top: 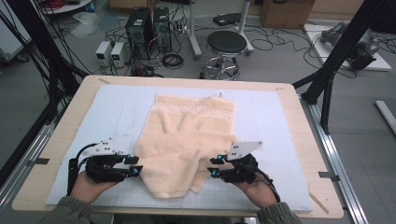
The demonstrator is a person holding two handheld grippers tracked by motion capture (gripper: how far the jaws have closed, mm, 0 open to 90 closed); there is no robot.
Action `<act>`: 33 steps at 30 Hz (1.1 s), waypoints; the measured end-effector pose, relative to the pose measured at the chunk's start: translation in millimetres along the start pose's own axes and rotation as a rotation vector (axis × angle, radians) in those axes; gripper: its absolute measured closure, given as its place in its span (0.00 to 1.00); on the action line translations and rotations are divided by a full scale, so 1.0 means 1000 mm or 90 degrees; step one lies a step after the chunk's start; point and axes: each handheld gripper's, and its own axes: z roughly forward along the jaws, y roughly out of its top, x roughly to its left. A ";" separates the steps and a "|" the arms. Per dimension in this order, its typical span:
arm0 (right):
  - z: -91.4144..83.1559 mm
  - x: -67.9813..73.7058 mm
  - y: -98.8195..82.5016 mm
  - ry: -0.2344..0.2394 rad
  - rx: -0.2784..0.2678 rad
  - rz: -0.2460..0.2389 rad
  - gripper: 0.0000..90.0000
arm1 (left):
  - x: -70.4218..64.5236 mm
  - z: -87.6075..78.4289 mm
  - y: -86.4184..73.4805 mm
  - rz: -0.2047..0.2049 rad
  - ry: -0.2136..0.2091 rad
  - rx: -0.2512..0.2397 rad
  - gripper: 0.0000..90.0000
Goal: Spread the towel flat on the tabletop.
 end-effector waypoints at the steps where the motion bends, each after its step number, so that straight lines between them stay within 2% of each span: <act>1: 0.017 0.007 -0.006 0.021 0.027 -0.009 0.71 | -0.001 0.007 -0.007 0.000 -0.009 0.025 0.64; 4: 0.033 0.010 -0.010 0.040 0.052 -0.005 0.71 | -0.004 0.020 -0.012 0.001 -0.020 0.056 0.66; 6: 0.043 0.012 -0.012 0.040 0.082 -0.023 0.71 | -0.006 0.030 -0.013 0.012 -0.018 0.076 0.66; 8: 0.051 0.012 -0.012 0.034 0.098 -0.024 0.72 | -0.007 0.039 -0.012 0.017 -0.010 0.086 0.68; 10: 0.055 0.011 -0.012 0.030 0.097 -0.025 0.78 | -0.008 0.043 -0.010 0.019 0.000 0.087 0.74; 12: 0.055 0.010 -0.012 0.032 0.099 -0.031 0.90 | -0.007 0.046 -0.008 0.011 0.004 0.083 0.84; 13: 0.055 0.010 -0.012 0.041 0.101 -0.023 0.94 | -0.007 0.047 -0.007 0.019 0.008 0.085 0.88; 16: 0.053 0.010 -0.011 0.043 0.106 -0.034 0.97 | -0.011 0.046 -0.005 0.034 0.021 0.078 0.94; 18: 0.046 0.009 -0.013 0.047 0.111 -0.037 0.98 | -0.013 0.040 -0.002 0.036 0.023 0.061 0.95; 19: 0.040 0.009 -0.014 0.049 0.105 -0.028 0.98 | -0.015 0.036 0.001 0.035 0.023 0.049 0.95; 20: 0.033 0.009 -0.016 0.044 0.101 -0.030 0.98 | -0.016 0.032 0.004 0.031 0.022 0.034 0.95; 22: 0.017 0.009 -0.020 0.036 0.095 -0.023 0.98 | -0.018 0.028 0.008 0.029 0.020 0.022 0.95; 23: 0.007 0.010 -0.023 0.033 0.093 -0.016 0.98 | -0.021 0.022 0.016 0.028 0.017 -0.003 0.95; 25: -0.012 0.014 -0.027 0.026 0.079 -0.007 0.98 | -0.025 0.016 0.024 0.025 0.009 -0.025 0.96; 27: -0.030 0.020 -0.031 0.022 0.065 -0.007 0.98 | -0.028 0.013 0.031 0.030 0.006 -0.033 0.96; 28: -0.030 0.020 -0.031 0.022 0.065 -0.007 0.98 | -0.028 0.013 0.031 0.030 0.006 -0.033 0.96; 29: -0.047 0.025 -0.035 0.013 0.053 -0.006 0.98 | -0.030 0.015 0.036 0.024 -0.001 -0.042 0.96; 32: -0.058 0.025 -0.036 0.001 0.048 -0.004 0.95 | -0.026 0.031 0.040 0.028 0.000 -0.021 0.95; 33: -0.058 0.025 -0.036 0.001 0.048 -0.004 0.95 | -0.026 0.031 0.040 0.028 0.000 -0.021 0.95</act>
